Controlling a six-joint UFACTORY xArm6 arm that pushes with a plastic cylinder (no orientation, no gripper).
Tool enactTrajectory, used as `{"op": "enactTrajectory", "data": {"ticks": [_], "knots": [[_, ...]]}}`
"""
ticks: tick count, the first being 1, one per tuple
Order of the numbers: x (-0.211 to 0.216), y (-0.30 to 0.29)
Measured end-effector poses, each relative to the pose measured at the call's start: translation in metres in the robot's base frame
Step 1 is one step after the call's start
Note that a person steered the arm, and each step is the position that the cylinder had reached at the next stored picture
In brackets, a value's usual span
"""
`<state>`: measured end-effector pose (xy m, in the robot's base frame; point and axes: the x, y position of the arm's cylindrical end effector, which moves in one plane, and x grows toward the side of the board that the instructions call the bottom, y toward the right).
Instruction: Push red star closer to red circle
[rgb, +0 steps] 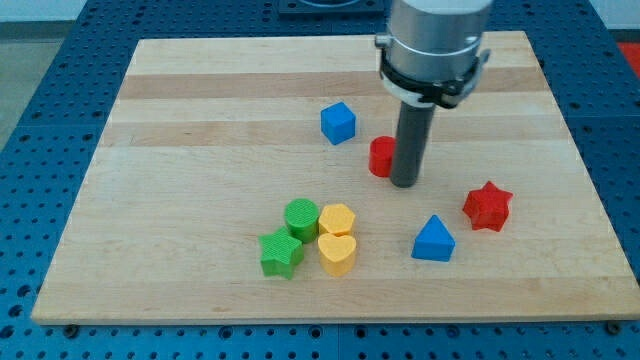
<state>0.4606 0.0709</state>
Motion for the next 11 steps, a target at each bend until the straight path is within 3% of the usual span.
{"op": "enactTrajectory", "data": {"ticks": [3,4,8,10,11], "knots": [[-0.027,-0.045],[-0.023,-0.033],[-0.005,0.132],[0.063,0.156],[0.069,0.129]]}}
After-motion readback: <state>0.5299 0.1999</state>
